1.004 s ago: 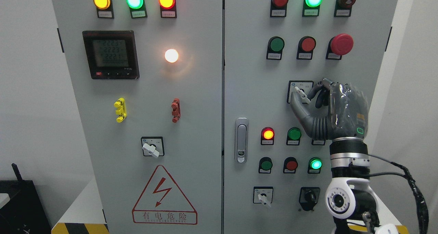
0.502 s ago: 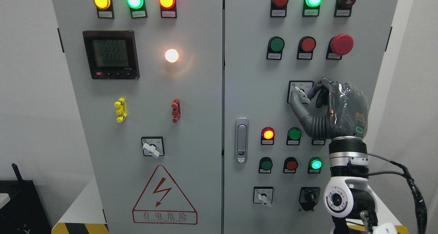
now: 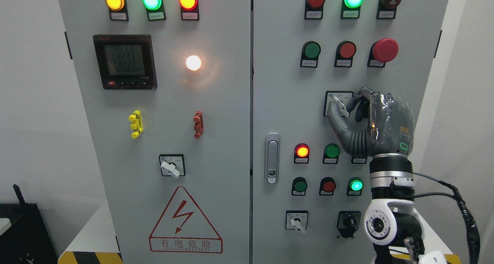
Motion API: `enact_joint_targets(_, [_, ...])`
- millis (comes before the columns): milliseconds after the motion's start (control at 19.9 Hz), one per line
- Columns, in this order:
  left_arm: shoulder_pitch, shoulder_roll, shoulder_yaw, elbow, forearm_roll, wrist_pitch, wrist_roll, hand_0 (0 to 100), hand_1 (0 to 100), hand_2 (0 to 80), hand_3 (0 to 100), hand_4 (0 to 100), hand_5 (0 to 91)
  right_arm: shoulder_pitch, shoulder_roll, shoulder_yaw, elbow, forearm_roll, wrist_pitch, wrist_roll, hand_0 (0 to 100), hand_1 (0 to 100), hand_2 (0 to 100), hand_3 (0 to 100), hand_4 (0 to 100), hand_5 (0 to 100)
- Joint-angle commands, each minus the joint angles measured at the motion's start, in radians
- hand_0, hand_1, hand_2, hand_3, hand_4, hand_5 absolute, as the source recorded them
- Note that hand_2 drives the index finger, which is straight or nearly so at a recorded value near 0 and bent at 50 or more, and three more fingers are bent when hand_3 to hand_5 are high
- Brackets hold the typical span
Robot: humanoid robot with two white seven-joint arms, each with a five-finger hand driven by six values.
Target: Rotate and turn off gray switch
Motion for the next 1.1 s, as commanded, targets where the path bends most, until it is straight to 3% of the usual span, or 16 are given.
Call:
enact_joint_targets(0, [0.0,0.0,0.032,0.0,0.0,0.0,0.0,12,39,0.0,0,0,0.0,-0.003,-0.018,0.006,0.001,0.001,0.001,-0.002,52,42,70,92,89,100])
enact_joint_targets(1054, [0.0,0.0,0.032,0.0,0.0,0.0,0.0,12,39,0.0,0,0,0.0,-0.011,-0.018,0.006,0.001,-0.001,-0.001,-0.004,61,38,72,95,90,100])
